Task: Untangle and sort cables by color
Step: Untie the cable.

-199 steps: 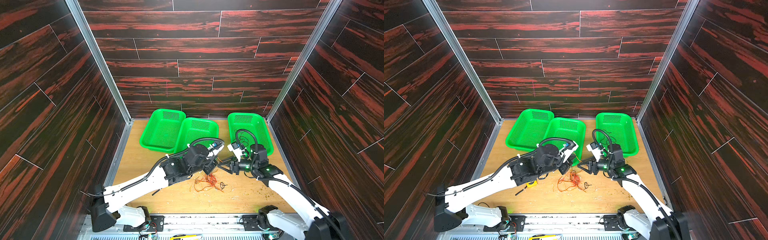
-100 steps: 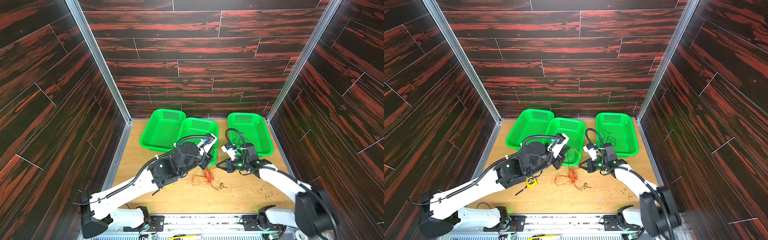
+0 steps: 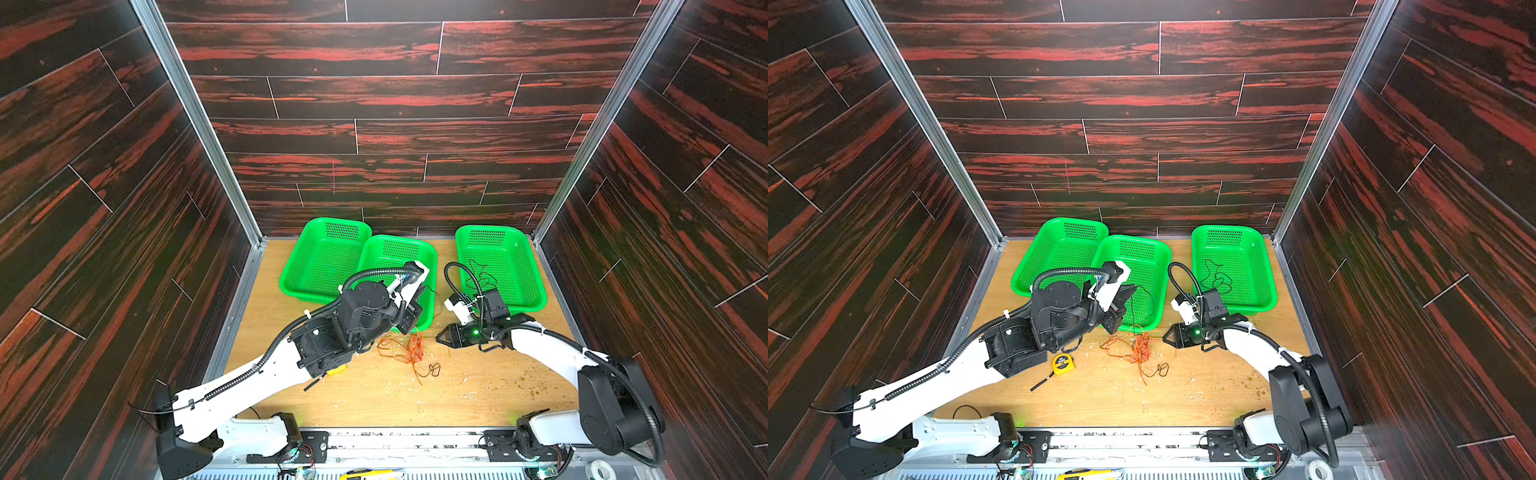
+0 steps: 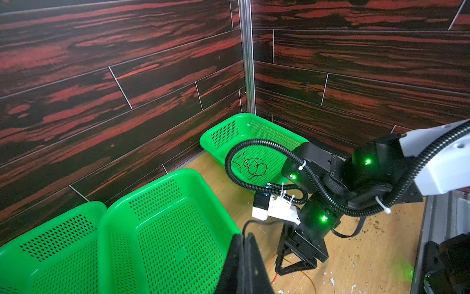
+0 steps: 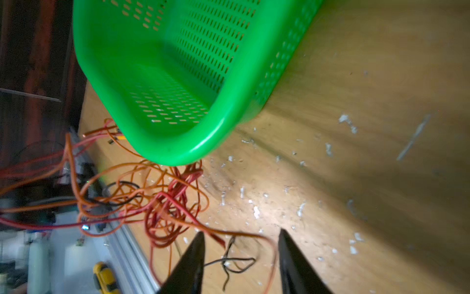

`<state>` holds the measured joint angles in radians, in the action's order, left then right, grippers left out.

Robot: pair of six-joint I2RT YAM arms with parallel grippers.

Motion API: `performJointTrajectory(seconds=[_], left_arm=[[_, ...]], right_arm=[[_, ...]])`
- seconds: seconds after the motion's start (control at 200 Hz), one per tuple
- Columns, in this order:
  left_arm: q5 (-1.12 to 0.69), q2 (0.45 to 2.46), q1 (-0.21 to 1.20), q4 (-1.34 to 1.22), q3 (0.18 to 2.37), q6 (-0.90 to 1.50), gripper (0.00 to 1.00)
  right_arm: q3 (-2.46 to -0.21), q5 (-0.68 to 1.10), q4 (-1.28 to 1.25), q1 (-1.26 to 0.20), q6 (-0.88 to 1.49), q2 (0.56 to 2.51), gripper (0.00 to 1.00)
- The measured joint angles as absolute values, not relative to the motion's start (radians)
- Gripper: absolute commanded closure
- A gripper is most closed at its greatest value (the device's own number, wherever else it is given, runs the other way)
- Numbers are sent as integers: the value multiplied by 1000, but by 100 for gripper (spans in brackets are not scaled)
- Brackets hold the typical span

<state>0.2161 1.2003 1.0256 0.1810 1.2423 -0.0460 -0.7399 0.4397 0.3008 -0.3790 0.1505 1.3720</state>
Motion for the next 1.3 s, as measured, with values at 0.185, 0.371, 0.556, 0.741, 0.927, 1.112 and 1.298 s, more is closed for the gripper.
performJointTrajectory(seconds=[0.185, 0.371, 0.556, 0.741, 0.927, 1.112, 1.298], left_arm=[[201, 1201, 1023, 177, 1242, -46, 100], [167, 1208, 1020, 164, 1244, -41, 100], [134, 1232, 1020, 144, 1245, -22, 100], [110, 1244, 1020, 134, 1247, -4, 100], [99, 1244, 1020, 128, 1250, 12, 100], [106, 1242, 1020, 117, 1248, 28, 97], [150, 1202, 1005, 104, 1200, 38, 36]], right_arm=[[-741, 409, 270, -382, 126, 1155, 32], [-741, 456, 205, -389, 88, 1008, 26], [-731, 548, 69, -497, 65, 944, 28], [-743, 571, -12, -591, 57, 1028, 45], [-772, 556, -14, -594, 56, 1114, 91], [-773, 545, -33, -594, 69, 1102, 100], [-769, 546, -43, -594, 77, 1059, 100]])
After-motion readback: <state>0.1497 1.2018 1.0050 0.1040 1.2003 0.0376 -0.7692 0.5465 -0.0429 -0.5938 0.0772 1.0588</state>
